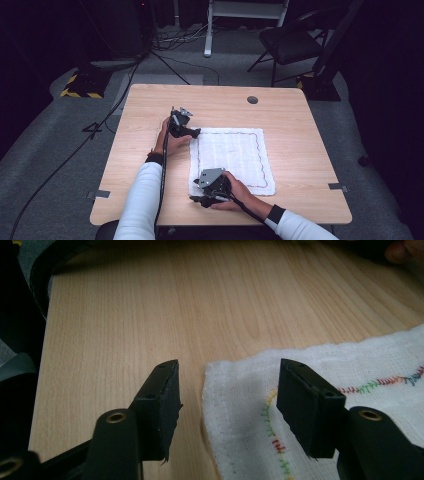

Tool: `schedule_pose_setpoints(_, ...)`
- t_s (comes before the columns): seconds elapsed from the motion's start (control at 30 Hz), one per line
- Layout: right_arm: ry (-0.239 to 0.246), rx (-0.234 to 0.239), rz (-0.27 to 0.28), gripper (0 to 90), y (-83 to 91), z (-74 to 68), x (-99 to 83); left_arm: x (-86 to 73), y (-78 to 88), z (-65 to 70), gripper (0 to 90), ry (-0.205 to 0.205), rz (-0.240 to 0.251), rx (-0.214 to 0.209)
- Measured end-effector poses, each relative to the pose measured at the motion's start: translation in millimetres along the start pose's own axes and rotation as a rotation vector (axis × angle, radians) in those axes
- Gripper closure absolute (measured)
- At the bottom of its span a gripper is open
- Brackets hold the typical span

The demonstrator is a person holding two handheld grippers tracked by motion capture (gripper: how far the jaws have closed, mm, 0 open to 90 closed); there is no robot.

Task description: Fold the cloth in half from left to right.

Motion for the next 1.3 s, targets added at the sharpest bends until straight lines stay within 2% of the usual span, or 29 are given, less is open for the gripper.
schedule_pose_setpoints(0.17,-0.015,-0.033,-0.031,45.1,-4.8,0.4,2.5,-0.8,0.6,0.9,21.3,-0.006,0.004,-0.009)
schedule_pose_setpoints(0.2,-0.017,-0.036,-0.037,46.6,-5.2,1.3,2.7,-1.1,1.5,0.9,23.1,-0.025,0.008,-0.025)
schedule_pose_setpoints(0.3,-0.045,-0.038,-0.048,49.6,-6.7,4.4,2.1,-2.1,3.3,2.4,38.8,-0.057,0.024,-0.076)
schedule_pose_setpoints(0.4,-0.059,-0.042,-0.054,56.6,-6.3,6.2,2.2,-1.8,5.5,2.6,53.8,-0.076,0.016,-0.099)
schedule_pose_setpoints(0.5,-0.075,-0.057,-0.056,65.0,-6.4,7.6,2.7,-2.8,7.4,0.0,67.1,-0.069,0.017,-0.122)
schedule_pose_setpoints(0.63,-0.08,-0.087,-0.066,77.5,-5.9,9.0,3.1,-5.7,9.0,-4.3,83.5,-0.036,0.022,-0.163)
schedule_pose_setpoints(0.73,-0.086,-0.097,-0.065,81.1,-5.6,10.1,2.7,-6.7,9.3,-5.6,85.3,-0.015,0.031,-0.163)
schedule_pose_setpoints(0.93,-0.06,-0.104,-0.064,83.6,-4.7,9.8,4.6,-5.8,16.1,-6.1,86.1,-0.05,0.002,-0.111)
schedule_pose_setpoints(1.07,-0.063,-0.086,-0.052,83.9,-4.4,9.0,8.4,-7.4,21.5,-8.7,86.1,-0.05,0.001,-0.099)
schedule_pose_setpoints(1.3,-0.045,-0.1,-0.015,84.1,0.3,7.1,20.3,-8.3,40.0,-15.4,86.1,-0.03,0.04,-0.094)
Point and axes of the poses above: each handheld gripper's, and its own axes: y roughly backward along the jaws, x roughly out of its top, z roughly to its right, the point moved 1 cm from there along -y, roughly forward along the jaws, and after that the axes turned 1 degree about -x, right-handed, at the moved point
